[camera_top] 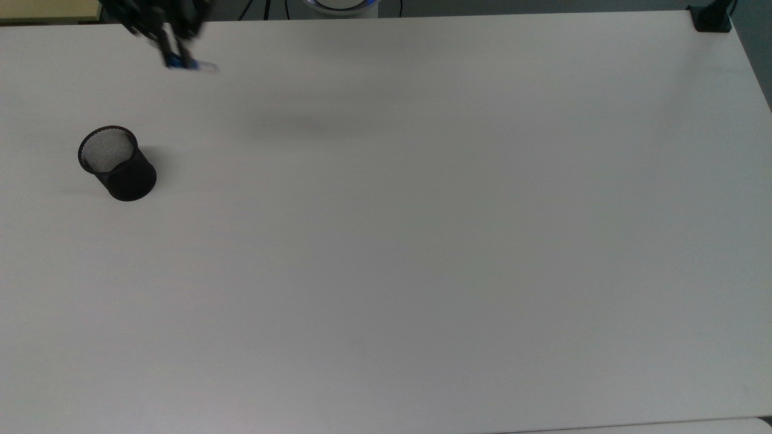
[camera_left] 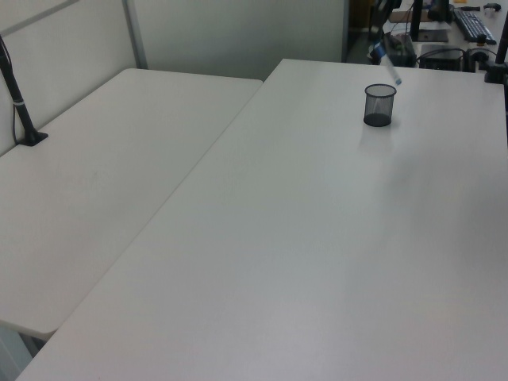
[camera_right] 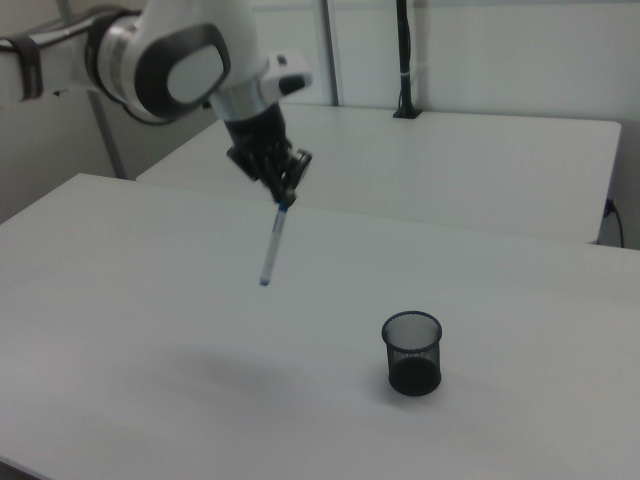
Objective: Remove the marker
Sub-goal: 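Carry the marker away from the cup and lower it to the table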
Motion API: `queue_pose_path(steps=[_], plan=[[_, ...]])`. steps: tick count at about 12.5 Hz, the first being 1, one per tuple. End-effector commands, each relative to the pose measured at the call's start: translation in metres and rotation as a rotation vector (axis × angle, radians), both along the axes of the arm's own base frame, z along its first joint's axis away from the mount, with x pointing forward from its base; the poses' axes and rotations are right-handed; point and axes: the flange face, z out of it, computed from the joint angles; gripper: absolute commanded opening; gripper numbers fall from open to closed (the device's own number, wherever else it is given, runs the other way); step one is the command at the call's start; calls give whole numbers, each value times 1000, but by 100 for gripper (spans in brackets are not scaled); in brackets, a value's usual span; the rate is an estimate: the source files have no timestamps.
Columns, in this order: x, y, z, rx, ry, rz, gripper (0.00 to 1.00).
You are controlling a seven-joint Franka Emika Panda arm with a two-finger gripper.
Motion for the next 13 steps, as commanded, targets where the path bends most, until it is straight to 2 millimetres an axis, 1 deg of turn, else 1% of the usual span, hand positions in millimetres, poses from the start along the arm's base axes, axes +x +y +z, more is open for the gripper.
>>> queue_pose_path(steps=[1, 3, 5, 6, 8, 9, 11, 13], plan=[[44, 42, -90, 95, 123, 30, 0], [57, 62, -123, 100, 156, 58, 0], [68, 79, -151, 104, 165, 41, 0], [73, 84, -164, 106, 162, 21, 0], [81, 100, -191, 104, 158, 25, 0], [86, 102, -204, 99, 144, 23, 0], [94, 112, -232, 89, 127, 25, 0], [97, 115, -244, 83, 115, 22, 2]])
